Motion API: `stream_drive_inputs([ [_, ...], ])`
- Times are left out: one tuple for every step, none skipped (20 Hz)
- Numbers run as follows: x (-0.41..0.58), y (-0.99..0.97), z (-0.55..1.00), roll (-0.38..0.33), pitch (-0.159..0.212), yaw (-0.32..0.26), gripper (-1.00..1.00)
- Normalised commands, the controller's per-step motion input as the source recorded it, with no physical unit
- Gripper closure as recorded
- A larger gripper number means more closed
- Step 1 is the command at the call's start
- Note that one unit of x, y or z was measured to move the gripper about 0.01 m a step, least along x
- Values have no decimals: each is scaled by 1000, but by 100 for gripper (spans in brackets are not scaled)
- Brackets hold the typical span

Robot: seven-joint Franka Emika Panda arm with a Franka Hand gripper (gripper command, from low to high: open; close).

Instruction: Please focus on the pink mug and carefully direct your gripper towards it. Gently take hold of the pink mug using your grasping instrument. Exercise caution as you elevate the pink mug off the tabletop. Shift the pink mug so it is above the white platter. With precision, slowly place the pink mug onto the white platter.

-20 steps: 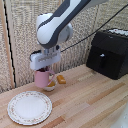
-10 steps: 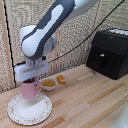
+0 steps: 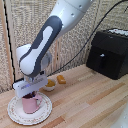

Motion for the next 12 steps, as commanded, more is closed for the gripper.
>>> stream_drive_inputs([
  [71, 0, 0, -55, -218, 90, 100],
  [37, 0, 0, 0, -167, 79, -100],
  [49, 0, 66, 0, -94, 53, -100],
  [120, 0, 140, 0, -3, 71, -100],
  [131, -9, 303, 7, 0, 62, -100],
  [123, 0, 386, 3, 32, 65, -100],
  [131, -80, 486, 9, 59, 47, -100],
  [120, -71, 540, 0, 49, 11, -100],
  [77, -151, 611, 0, 43, 22, -100],
  [106, -100, 654, 0, 60, 33, -100],
  [131, -91, 703, 0, 59, 32, -100],
  [106, -86, 751, 9, 49, 30, -100],
])
